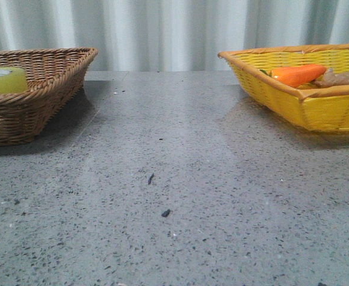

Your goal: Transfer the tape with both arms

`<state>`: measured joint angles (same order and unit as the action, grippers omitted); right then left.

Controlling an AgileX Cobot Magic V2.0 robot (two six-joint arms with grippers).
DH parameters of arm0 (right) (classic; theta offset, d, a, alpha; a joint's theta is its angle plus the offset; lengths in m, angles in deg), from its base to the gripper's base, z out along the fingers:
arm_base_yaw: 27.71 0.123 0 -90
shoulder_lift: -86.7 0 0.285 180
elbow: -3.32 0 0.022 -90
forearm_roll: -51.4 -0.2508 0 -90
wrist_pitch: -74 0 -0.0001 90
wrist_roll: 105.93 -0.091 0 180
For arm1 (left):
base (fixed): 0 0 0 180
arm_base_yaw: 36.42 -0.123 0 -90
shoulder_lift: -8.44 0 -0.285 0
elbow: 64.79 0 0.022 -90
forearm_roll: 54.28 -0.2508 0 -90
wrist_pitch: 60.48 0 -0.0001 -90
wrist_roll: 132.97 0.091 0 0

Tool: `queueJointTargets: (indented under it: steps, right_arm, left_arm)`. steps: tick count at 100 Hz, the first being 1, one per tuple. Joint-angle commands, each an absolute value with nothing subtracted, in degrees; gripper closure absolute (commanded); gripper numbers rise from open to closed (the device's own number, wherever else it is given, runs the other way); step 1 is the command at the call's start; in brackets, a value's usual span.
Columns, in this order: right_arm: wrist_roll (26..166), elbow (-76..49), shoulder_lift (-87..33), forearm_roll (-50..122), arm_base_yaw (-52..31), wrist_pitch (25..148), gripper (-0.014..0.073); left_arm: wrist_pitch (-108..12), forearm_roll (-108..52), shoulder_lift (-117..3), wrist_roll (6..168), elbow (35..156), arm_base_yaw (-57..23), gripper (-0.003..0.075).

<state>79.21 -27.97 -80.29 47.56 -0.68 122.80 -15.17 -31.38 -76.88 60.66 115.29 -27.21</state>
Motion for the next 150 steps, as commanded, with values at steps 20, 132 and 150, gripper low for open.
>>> queueJointTargets:
  steps: [20, 132, 150]
  right_arm:
    - [79.8, -29.6, -84.2, 53.6, -0.7, 117.0, 0.0635]
    - [79.8, -30.0, -84.5, 53.6, -0.7, 126.7, 0.0636]
    - [79.8, -30.0, -84.5, 53.6, -0.7, 126.7, 0.0635]
  left_arm:
    - [-36.3, -27.7, -51.1, 61.7, 88.5, -5.0, 0.0680]
    - [-48.9, -32.5, -29.9, 61.7, 63.3, 6.1, 0.0741]
    - [-65.3, -46.3, -15.9, 61.5, 47.7, 1.7, 0.0741]
